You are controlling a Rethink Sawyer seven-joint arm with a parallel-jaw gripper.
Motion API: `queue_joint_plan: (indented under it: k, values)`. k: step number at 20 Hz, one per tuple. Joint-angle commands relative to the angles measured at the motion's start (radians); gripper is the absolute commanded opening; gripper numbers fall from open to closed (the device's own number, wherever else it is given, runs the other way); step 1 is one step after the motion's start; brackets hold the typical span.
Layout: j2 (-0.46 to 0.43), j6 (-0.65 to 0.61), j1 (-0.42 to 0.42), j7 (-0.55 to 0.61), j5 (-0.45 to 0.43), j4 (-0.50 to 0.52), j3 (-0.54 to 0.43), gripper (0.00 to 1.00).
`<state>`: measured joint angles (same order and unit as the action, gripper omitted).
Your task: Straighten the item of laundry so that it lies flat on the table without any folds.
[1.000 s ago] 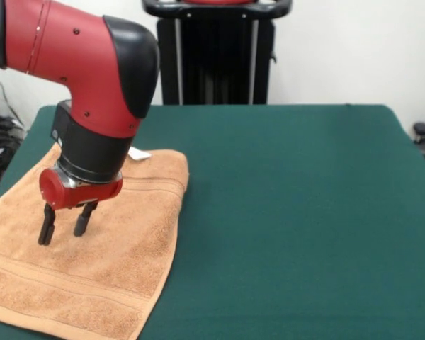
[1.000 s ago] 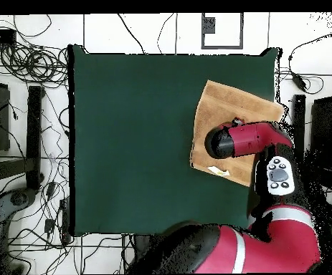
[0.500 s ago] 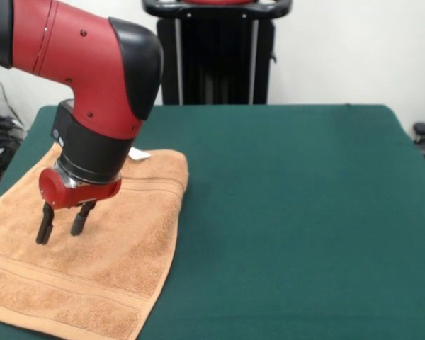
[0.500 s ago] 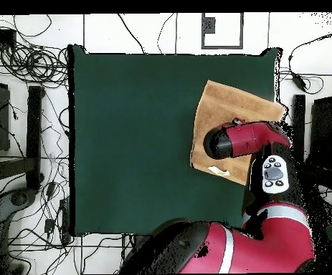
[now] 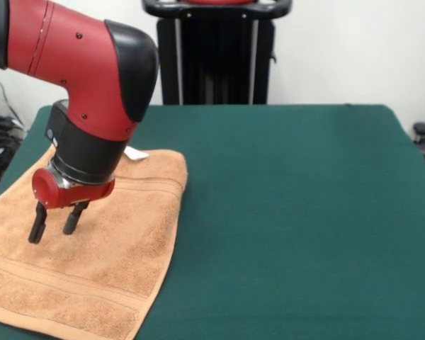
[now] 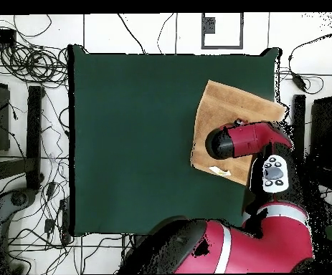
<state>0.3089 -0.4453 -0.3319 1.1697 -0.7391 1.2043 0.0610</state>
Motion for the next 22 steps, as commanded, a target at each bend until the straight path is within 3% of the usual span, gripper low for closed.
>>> queue_joint_plan:
  k: [1,22]
  values:
    - [-0.129,0.018,0.001,0.11,-0.032,0.025,-0.013,1.0]
    - [-0.149,0.03,-0.009,0.076,-0.071,-0.023,0.004,1.0]
